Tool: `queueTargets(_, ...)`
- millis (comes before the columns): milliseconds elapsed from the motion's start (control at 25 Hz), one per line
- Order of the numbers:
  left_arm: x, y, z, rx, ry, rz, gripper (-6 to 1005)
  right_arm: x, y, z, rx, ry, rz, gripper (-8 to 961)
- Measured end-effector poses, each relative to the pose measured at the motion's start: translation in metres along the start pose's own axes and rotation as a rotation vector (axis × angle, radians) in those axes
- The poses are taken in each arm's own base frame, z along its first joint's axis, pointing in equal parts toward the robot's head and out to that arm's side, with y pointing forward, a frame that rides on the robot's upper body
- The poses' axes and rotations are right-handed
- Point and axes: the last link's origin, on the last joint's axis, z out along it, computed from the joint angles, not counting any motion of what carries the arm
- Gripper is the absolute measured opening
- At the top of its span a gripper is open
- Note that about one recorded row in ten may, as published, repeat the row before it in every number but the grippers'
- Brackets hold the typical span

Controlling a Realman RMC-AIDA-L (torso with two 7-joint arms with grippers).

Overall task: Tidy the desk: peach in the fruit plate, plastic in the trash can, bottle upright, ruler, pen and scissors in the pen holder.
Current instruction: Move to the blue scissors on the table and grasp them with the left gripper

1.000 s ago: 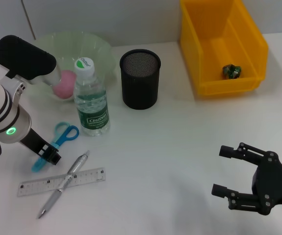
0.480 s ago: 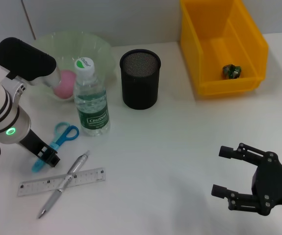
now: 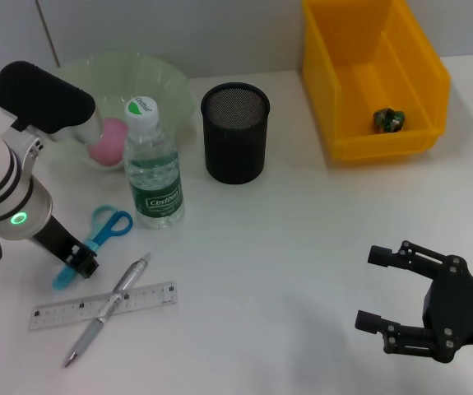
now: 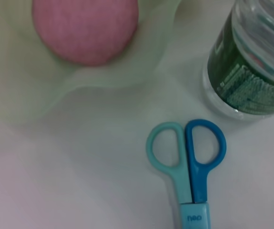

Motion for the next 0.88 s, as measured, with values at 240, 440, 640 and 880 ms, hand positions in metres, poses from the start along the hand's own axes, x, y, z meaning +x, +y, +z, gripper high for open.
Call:
queueTargets(240, -0.0003, -0.0003, 0.0019, -0.006, -0.010, 0.005, 387, -0.0006, 0.0005, 0.0001, -0.004, -0.004, 0.000, 835)
queueTargets(440, -0.0002, -0.0005, 0.0023, -0.006, -0.013, 0.006, 326, -0.0007, 0.0006, 0.0001, -0.005, -0.004, 0.000, 835)
queueTargets(640, -0.0004, -0.0006, 0.0020, -0.007, -0.017, 0.012, 349, -0.0007, 0.0006, 0.0001, -0.005, -0.004, 0.000, 837)
queueTargets(880, 0.0001, -0.0020, 0.0014, -0.008, -0.012, 0.006, 382, -0.0008, 0.0007, 0.0001, -0.006, -0.005, 0.000, 837)
